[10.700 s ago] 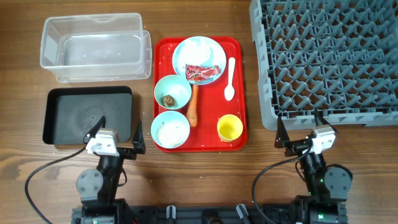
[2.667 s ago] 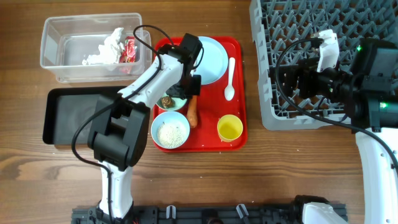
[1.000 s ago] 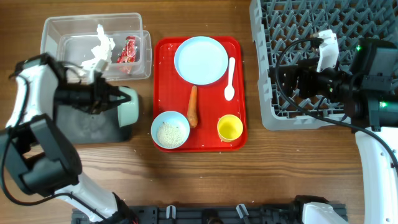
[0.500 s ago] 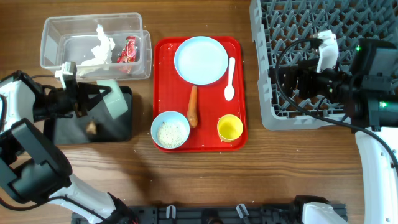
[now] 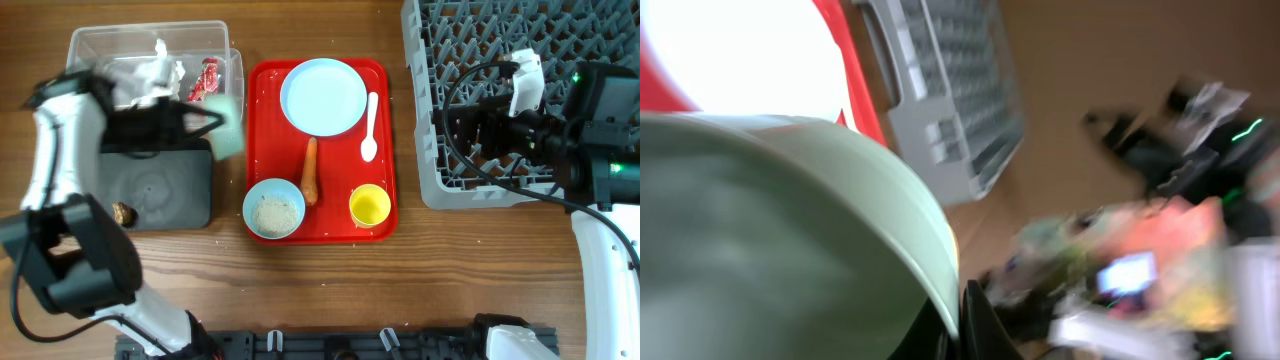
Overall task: Sort waste into correct bins and load items into the dishwasher rack
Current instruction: 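Tip the green bowl over the black tray to dump the lump, then return the green bowl to the red tray and grasp the blue rice bowl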
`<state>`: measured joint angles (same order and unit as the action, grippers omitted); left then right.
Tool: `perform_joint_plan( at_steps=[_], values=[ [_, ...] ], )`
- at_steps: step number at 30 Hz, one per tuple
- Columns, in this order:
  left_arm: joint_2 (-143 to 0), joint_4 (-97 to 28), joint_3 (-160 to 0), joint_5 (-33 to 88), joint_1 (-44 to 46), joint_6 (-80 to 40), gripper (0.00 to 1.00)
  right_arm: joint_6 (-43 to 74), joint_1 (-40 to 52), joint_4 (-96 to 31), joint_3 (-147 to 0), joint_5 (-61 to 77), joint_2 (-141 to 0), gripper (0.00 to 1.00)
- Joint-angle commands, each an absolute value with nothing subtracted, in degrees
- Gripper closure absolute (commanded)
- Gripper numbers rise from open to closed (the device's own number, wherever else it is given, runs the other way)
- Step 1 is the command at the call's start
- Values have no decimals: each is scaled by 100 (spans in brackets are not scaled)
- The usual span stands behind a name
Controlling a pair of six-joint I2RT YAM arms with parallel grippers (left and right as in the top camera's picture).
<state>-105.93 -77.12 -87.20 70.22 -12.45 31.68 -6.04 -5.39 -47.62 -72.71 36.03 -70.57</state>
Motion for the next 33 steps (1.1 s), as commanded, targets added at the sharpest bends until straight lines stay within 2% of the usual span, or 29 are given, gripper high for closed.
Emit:
perform_joint_plan(
  at_steps=[1, 6, 8, 14, 20, 22, 24, 25, 27, 30, 33],
  values=[
    [-10388, -6528, -8971, 4335, 106, 836, 96, -598, -508, -4768, -7354, 3691, -7105, 0],
    [-10427, -5815, -8969, 1391, 1406, -250, 96, -598, -508, -4862, -7354, 3691, -7105, 0],
    [-10466, -5653, -8969, 650, 1717, -532, 96, -596, -508, -4871, -7354, 3691, -7105, 1],
    [-10737, -5347, -8925, -113, 2270, -563, 96, -598, -508, -4877, -7354, 3693, -7105, 0],
    [-11233, -5339, -8925, -128, 2423, -650, 93, -600, -508, -4899, -7354, 3691, -7105, 0],
    [-11325, -5378, -8925, -69, 2458, -650, 88, -598, -508, -4897, -7354, 3691, -7105, 0],
    [-11378, -5380, -8925, 36, 2499, -650, 76, -598, -508, -4895, -7354, 3691, -7105, 0],
    [-11378, -5378, -8925, 58, 2532, -650, 62, -598, -508, -4895, -7354, 3693, -7105, 0],
    [-11371, -5376, -8927, 56, 2582, -650, 49, -598, -508, -4899, -7354, 3691, -7105, 0],
    [-11275, -5636, -9039, 58, 2600, -711, 46, -593, -508, -4899, -7354, 3693, -7105, 0],
    [-11065, -6440, -9452, 82, 2593, -819, 44, -598, -508, -4895, -7354, 3693, -7105, 0]
  ],
)
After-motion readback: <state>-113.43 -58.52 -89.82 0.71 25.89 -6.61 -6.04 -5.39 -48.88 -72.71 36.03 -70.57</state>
